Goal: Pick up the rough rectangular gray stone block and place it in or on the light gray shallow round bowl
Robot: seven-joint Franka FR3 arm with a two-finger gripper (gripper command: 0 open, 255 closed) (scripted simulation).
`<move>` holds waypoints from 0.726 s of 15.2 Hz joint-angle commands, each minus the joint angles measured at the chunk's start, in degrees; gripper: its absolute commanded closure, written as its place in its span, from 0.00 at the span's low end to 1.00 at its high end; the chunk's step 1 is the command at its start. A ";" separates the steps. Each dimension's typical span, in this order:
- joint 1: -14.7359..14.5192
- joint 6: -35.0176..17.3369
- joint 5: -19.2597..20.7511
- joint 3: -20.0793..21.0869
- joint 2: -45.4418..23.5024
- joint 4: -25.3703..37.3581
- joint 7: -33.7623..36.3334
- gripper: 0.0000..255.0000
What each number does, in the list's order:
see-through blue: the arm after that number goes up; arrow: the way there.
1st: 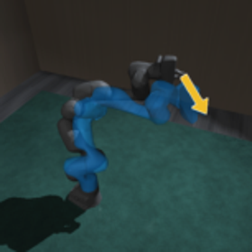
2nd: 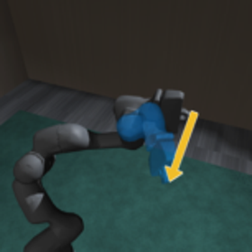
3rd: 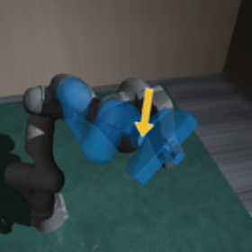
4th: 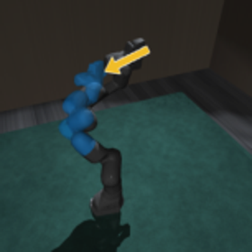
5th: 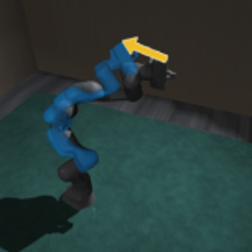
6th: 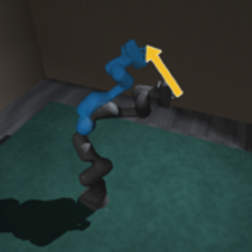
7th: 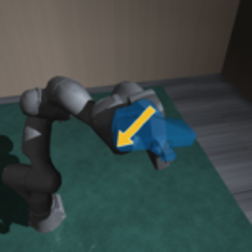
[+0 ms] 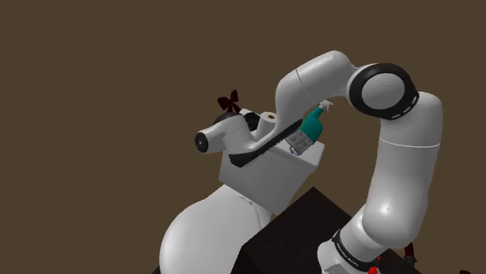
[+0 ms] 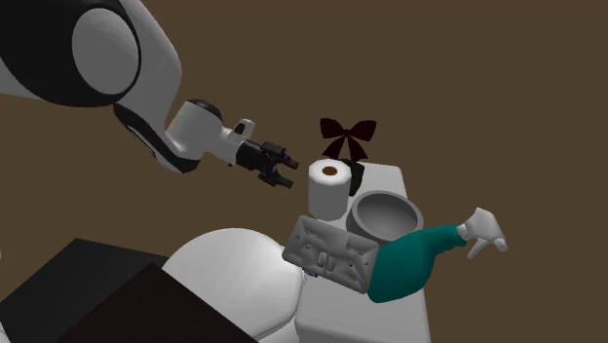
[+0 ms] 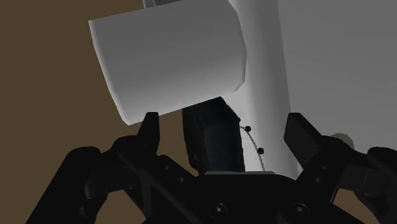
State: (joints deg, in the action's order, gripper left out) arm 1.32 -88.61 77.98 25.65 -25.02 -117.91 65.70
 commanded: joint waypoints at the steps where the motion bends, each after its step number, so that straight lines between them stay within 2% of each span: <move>1: -2.50 4.94 6.33 -2.71 -6.71 4.79 1.20 0.00; 2: -3.77 7.02 8.99 -4.21 -9.85 7.23 1.43 0.00; 3: -3.95 7.09 9.10 -4.42 -10.02 7.38 1.44 0.00; 11: -1.23 3.74 11.83 -6.30 -9.68 6.44 1.43 0.00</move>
State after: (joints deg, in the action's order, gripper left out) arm -0.19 -84.51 89.52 19.52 -34.78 -111.32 67.11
